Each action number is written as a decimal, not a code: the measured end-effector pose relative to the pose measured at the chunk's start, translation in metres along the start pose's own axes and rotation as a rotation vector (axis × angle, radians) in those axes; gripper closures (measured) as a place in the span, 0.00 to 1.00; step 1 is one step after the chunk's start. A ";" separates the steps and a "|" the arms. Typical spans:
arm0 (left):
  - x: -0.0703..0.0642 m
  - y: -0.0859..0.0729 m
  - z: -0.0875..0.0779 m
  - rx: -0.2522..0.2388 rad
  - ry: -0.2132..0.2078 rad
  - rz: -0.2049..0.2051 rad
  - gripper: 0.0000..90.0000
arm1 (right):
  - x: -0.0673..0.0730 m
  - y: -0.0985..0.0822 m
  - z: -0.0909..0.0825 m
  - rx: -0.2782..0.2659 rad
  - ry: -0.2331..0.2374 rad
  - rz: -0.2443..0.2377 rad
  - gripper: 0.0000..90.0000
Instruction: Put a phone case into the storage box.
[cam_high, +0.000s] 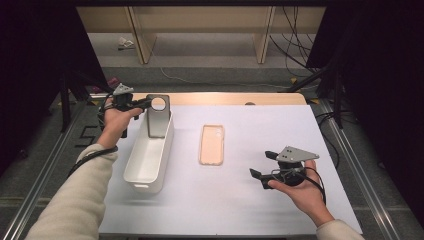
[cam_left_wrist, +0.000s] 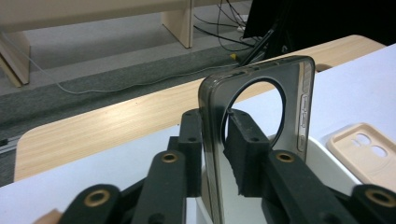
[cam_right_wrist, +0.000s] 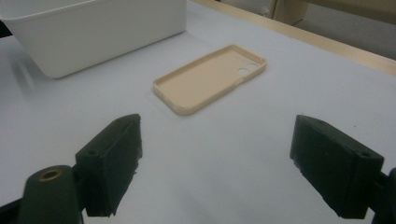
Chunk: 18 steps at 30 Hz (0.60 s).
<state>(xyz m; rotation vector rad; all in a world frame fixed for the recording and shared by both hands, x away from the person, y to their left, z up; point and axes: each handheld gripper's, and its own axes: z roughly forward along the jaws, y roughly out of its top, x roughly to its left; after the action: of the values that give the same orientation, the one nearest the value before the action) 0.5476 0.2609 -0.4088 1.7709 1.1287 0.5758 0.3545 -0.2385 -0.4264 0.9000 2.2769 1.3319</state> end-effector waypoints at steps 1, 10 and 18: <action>0.000 0.000 0.000 0.002 0.003 0.002 0.80 | 0.000 0.000 0.000 0.000 0.000 0.000 0.19; -0.001 0.002 0.001 0.008 0.020 0.000 0.74 | 0.000 0.000 0.000 0.000 0.001 0.000 0.19; -0.001 0.003 -0.002 0.018 0.041 -0.029 0.60 | 0.000 0.000 0.000 0.000 0.000 0.000 0.19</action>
<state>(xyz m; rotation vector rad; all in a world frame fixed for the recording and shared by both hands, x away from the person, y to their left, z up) 0.5472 0.2599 -0.4053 1.7621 1.1892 0.5886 0.3545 -0.2385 -0.4264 0.9002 2.2769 1.3321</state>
